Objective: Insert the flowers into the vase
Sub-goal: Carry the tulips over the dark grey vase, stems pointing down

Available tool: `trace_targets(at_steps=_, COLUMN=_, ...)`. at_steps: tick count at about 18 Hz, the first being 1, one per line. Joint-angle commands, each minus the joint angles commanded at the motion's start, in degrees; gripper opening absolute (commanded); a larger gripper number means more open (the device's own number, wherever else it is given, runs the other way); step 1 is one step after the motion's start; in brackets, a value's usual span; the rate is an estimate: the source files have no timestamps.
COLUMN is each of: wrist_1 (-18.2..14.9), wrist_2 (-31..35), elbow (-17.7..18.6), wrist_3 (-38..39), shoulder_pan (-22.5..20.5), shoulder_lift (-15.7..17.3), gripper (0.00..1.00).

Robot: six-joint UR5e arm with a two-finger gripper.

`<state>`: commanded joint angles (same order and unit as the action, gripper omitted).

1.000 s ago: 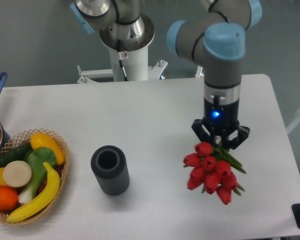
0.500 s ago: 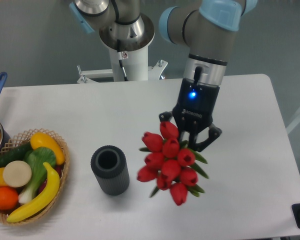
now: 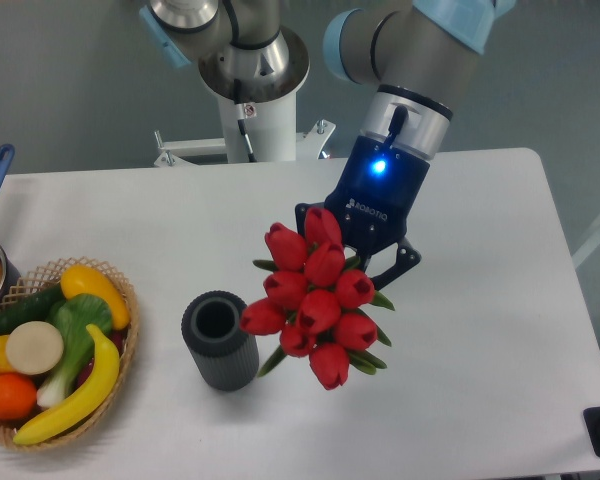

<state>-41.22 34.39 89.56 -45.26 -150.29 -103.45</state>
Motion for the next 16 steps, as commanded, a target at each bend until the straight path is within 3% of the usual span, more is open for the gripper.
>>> trace_targets(at_steps=5, wrist_1=3.2, wrist_2=-13.0, elbow=6.9, wrist_3=-1.2, shoulder_pan=0.1, shoulder_lift=2.2, gripper=0.04)
trace_targets(at_steps=11, wrist_1=3.5, wrist_2=-21.6, elbow=7.2, wrist_3=-2.2, shoulder_pan=1.1, shoulder_lift=2.1, gripper=0.07)
trace_targets(at_steps=16, wrist_1=4.0, wrist_2=-21.8, elbow=7.6, wrist_3=-8.8, shoulder_pan=2.4, shoulder_lift=0.3, gripper=0.10)
